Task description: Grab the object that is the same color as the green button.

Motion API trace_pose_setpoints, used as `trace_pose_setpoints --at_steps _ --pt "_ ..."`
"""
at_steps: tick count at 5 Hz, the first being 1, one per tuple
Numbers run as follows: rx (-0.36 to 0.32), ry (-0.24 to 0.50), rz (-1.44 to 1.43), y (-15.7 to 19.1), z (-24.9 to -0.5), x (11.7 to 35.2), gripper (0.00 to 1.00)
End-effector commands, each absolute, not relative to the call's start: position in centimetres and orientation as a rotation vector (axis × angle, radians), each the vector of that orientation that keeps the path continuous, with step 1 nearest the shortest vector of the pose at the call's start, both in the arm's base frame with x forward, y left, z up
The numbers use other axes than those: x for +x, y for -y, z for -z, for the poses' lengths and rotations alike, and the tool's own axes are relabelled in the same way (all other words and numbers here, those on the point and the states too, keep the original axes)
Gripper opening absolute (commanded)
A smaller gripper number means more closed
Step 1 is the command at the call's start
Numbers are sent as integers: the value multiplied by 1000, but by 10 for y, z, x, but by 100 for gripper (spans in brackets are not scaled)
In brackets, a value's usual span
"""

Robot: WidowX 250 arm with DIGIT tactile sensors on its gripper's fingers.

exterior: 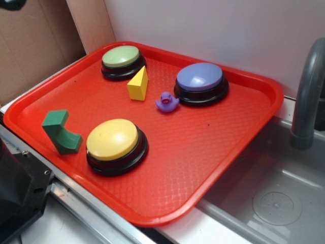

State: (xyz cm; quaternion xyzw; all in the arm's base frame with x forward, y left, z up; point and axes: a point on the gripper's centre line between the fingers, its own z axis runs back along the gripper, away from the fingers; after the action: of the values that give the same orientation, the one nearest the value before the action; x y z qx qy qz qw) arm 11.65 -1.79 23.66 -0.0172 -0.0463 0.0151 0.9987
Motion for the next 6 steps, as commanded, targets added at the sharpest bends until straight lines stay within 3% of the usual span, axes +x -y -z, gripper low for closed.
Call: trace_pose_setpoints --at_steps 1,3,4,5,6 --pt "-34 93 -30 18 -237 117 100" --pt "-26 101 -457 3 -208 115 100" --pt "-61 106 -663 -4 -181 118 100" --pt "-17 98 -765 -6 -152 123 100" --pt "5 150 -854 -11 -134 122 100"
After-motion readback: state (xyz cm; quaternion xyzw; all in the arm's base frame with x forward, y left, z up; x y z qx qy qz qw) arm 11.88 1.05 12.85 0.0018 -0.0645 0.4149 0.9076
